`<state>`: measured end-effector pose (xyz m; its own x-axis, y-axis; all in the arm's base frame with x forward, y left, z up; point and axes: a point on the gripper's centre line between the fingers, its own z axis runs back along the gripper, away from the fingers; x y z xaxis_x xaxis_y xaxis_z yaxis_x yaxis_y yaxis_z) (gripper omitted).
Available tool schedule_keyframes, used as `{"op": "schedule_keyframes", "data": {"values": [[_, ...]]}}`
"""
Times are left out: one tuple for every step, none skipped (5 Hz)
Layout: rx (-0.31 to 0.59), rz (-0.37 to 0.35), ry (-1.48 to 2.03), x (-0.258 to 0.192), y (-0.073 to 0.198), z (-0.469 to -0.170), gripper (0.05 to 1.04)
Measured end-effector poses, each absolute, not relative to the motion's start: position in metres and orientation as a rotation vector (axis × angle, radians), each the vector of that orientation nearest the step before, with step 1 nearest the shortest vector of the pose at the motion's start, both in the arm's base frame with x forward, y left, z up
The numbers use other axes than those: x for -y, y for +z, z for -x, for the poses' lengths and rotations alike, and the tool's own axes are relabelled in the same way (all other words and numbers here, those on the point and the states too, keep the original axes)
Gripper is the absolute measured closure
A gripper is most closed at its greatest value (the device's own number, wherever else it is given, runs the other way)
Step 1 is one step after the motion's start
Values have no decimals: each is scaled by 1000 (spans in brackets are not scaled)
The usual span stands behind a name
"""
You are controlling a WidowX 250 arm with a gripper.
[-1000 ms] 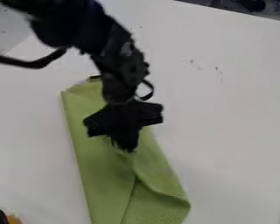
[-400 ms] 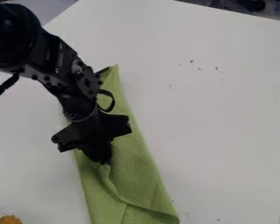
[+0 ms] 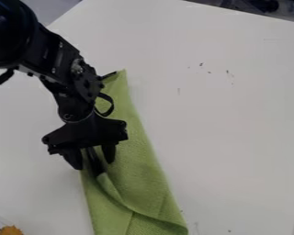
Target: Fold the cloth from top right to center
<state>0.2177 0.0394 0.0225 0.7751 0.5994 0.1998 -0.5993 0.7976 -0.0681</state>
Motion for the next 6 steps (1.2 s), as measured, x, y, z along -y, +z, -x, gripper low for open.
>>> {"op": "schedule_keyframes", "data": {"values": [[205,-63,640,-51,29,-210,79],[176,-118,650,-63,37,-199,81],[156,-128,618,-65,42,-200,84],[148,-97,527,-61,43,-212,84],[110,-37,367,-58,41,-219,84],[84,10,235,-52,36,-221,84]]}}
